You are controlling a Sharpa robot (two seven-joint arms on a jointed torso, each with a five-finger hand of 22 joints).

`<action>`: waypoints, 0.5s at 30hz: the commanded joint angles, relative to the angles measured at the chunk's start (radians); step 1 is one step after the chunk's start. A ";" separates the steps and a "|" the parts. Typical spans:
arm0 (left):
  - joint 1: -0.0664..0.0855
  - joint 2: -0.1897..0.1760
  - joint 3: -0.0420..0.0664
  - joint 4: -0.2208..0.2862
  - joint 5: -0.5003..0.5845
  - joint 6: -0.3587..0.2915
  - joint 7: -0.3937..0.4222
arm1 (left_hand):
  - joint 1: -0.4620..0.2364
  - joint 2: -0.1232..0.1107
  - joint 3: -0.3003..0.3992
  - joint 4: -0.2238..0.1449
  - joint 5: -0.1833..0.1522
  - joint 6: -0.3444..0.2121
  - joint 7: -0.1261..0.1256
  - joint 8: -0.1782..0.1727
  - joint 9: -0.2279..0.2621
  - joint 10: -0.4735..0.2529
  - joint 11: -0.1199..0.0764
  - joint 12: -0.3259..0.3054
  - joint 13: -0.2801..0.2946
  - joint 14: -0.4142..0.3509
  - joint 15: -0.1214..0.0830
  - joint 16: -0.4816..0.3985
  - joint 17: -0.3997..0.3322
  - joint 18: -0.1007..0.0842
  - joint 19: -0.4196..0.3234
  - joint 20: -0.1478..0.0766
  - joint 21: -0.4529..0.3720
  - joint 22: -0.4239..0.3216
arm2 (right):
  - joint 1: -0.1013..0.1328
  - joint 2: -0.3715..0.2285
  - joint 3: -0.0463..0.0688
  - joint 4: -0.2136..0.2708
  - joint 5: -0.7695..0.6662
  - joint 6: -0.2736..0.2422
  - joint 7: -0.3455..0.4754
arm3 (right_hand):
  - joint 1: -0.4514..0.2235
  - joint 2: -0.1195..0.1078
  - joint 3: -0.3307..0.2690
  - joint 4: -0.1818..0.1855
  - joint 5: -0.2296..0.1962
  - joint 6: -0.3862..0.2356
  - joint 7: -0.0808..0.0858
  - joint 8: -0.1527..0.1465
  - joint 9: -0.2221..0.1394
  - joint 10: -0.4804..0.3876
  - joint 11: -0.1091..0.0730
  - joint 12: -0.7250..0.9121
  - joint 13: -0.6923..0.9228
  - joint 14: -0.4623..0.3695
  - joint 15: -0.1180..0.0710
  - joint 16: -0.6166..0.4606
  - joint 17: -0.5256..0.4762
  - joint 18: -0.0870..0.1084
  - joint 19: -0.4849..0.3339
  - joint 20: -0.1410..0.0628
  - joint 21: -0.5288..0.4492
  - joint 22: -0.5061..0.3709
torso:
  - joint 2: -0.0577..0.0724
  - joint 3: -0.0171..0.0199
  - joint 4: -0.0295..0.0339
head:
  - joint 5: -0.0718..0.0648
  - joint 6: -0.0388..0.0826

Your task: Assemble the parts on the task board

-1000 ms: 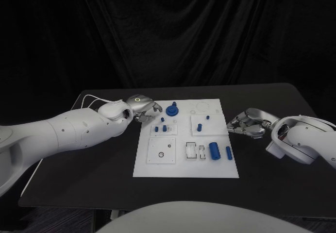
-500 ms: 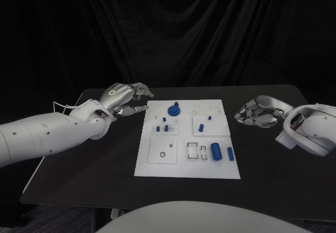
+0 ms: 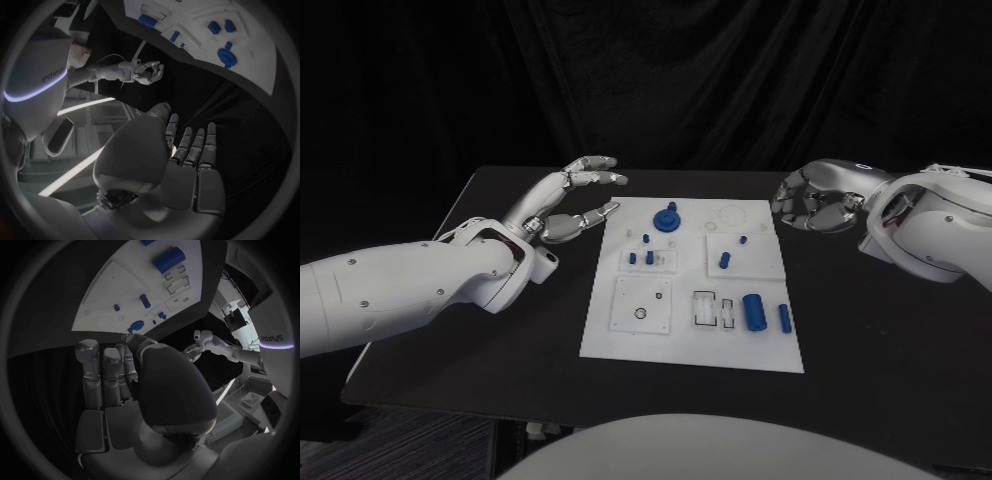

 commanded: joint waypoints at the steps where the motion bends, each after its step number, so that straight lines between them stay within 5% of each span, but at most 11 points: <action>1: 0.002 0.009 0.000 -0.011 0.258 0.247 0.169 | 0.106 0.016 0.055 -0.091 0.073 -0.021 0.001 -0.006 -0.022 -0.014 -0.046 -0.028 -0.040 -0.057 -0.036 -0.057 -0.040 0.020 -0.047 -0.017 -0.008 -0.131 | -0.005 0.009 0.000 -0.011 -0.146 0.013 -0.058 | -0.024 0.002 0.006 0.006 -0.049 -0.028 0.005 -0.016 -0.007 -0.028 0.010 -0.034 -0.026 0.004 0.012 0.010 0.003 0.008 0.001 0.013 -0.003 0.081 | 0.021 -0.0105 0.0270 | -0.014 0.000; 3: 0.002 0.016 -0.001 -0.030 0.283 0.293 0.175 | 0.123 0.034 0.116 -0.156 0.086 -0.011 0.010 -0.006 -0.039 0.003 -0.062 -0.017 -0.074 -0.065 -0.048 -0.078 -0.062 0.036 -0.064 -0.013 -0.008 -0.206 | -0.011 0.012 0.000 -0.017 -0.155 0.012 -0.063 | -0.027 0.004 0.012 0.007 -0.072 -0.029 0.010 -0.020 -0.010 -0.043 0.017 -0.062 -0.051 0.004 0.018 0.010 0.000 0.009 0.004 0.018 -0.007 0.080 | 0.028 -0.0133 0.0334 | -0.022 0.000; 8: 0.002 0.028 -0.001 -0.068 0.413 0.384 0.205 | 0.090 0.062 0.173 -0.196 0.076 0.008 0.021 -0.004 -0.052 0.022 -0.061 -0.021 -0.114 -0.069 -0.046 -0.092 -0.067 0.040 -0.074 -0.009 -0.010 -0.271 | -0.026 0.017 0.000 -0.029 -0.164 -0.001 -0.055 | -0.029 -0.004 0.018 0.004 -0.102 -0.075 0.006 -0.070 -0.039 -0.089 0.042 -0.141 -0.123 -0.003 0.043 0.005 -0.015 0.008 0.007 0.042 -0.022 0.077 | 0.049 -0.0261 0.0695 | -0.075 0.000; 11: 0.002 0.030 -0.001 -0.079 0.492 0.429 0.217 | 0.043 0.071 0.175 -0.164 0.042 -0.010 0.022 -0.007 -0.063 0.021 -0.059 -0.041 -0.131 -0.081 -0.038 -0.106 -0.070 0.039 -0.085 -0.002 -0.012 -0.307 | -0.033 0.017 0.000 -0.031 -0.167 -0.004 -0.051 | -0.030 -0.008 0.013 0.004 -0.126 -0.087 0.001 -0.094 -0.054 -0.096 0.045 -0.165 -0.151 -0.004 0.044 0.004 -0.021 0.010 0.009 0.044 -0.026 0.076 | 0.057 -0.0337 0.0884 | -0.103 0.000; 12: 0.002 0.031 -0.001 -0.082 0.512 0.441 0.221 | 0.001 0.077 0.163 -0.115 0.046 -0.039 0.028 -0.009 -0.073 0.009 -0.047 -0.063 -0.135 -0.100 -0.034 -0.122 -0.072 0.039 -0.109 0.005 -0.016 -0.354 | -0.036 0.017 0.000 -0.032 -0.167 -0.004 -0.050 | -0.031 -0.008 0.010 0.004 -0.135 -0.087 0.000 -0.100 -0.058 -0.096 0.046 -0.170 -0.159 -0.005 0.044 0.003 -0.023 0.011 0.009 0.044 -0.027 0.076 | 0.059 -0.0371 0.0928 | -0.110 0.000; 15: 0.002 0.031 -0.001 -0.085 0.554 0.463 0.234 | -0.038 0.074 0.153 -0.050 0.048 -0.072 0.027 -0.010 -0.086 -0.003 -0.047 -0.086 -0.136 -0.116 -0.035 -0.136 -0.075 0.047 -0.134 0.014 -0.018 -0.400 | -0.043 0.017 0.000 -0.032 -0.168 -0.001 -0.047 | -0.031 -0.006 -0.002 0.005 -0.161 -0.089 -0.003 -0.122 -0.073 -0.098 0.048 -0.187 -0.184 -0.005 0.046 0.004 -0.028 0.010 0.012 0.047 -0.030 0.076 | 0.060 -0.0430 0.0970 | -0.119 0.000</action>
